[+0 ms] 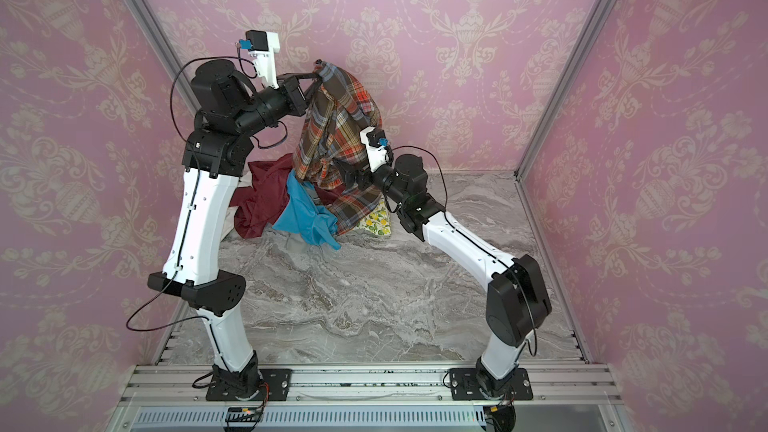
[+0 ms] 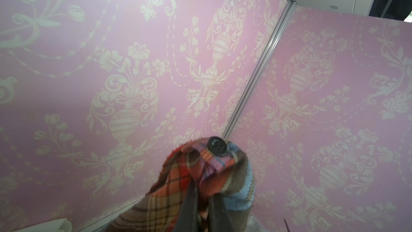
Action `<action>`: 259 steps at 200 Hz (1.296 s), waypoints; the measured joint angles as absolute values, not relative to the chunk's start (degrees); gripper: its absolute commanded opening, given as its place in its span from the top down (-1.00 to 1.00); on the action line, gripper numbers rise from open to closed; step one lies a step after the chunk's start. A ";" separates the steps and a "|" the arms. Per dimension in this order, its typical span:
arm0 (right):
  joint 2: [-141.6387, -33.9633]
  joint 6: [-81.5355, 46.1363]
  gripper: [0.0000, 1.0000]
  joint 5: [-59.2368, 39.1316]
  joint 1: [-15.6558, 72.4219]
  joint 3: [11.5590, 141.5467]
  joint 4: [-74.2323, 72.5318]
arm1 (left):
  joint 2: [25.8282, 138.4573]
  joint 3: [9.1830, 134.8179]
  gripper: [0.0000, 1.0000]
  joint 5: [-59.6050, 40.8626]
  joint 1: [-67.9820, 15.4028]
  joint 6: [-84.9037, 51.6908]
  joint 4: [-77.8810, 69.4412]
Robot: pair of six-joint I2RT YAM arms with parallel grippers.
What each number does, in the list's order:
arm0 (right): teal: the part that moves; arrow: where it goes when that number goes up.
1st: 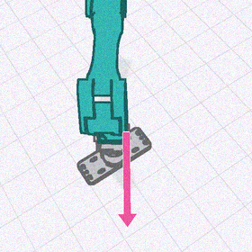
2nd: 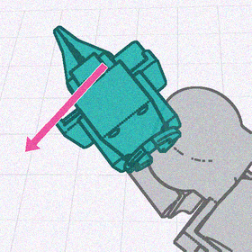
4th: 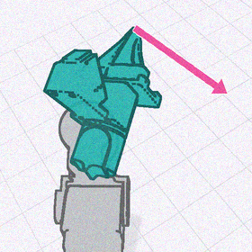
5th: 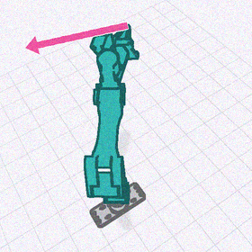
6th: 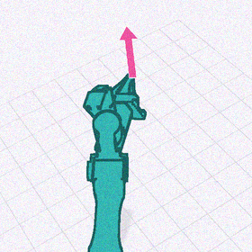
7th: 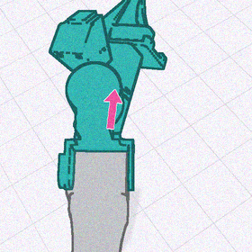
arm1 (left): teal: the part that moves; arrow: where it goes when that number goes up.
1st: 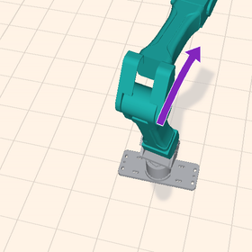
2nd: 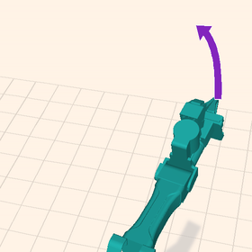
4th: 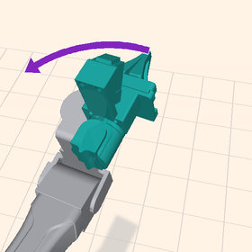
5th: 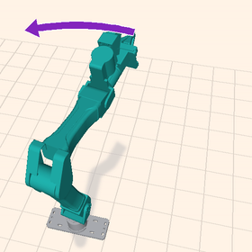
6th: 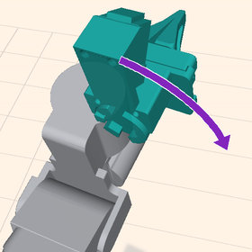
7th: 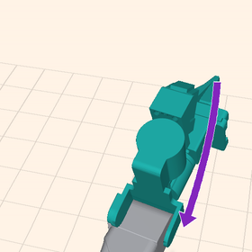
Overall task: Pick out a specific cloth from the pile
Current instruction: 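Carry the plaid shirt away from the pile with the right gripper while the left releases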
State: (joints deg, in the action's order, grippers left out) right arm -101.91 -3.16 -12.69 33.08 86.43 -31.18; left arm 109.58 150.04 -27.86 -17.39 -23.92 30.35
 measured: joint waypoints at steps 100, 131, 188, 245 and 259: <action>-114.37 -3.90 1.00 -1.04 35.35 89.10 -46.65 | 105.93 133.56 1.00 -29.23 -21.56 -20.40 31.09; -106.00 -4.71 1.00 0.73 33.71 83.79 -43.77 | 101.91 124.68 0.63 -28.84 -19.44 -20.10 27.88; -99.50 -5.50 1.00 0.86 30.35 88.55 -32.40 | 92.75 101.38 -0.58 -27.70 -15.14 -22.04 14.44; -100.18 -6.48 1.00 0.58 28.29 100.82 -17.93 | 90.15 88.14 -0.77 -26.22 -14.46 -21.30 8.36; -100.33 -6.44 1.00 0.45 27.79 104.73 -14.90 | 89.21 85.14 -0.78 -25.58 -14.46 -20.86 6.94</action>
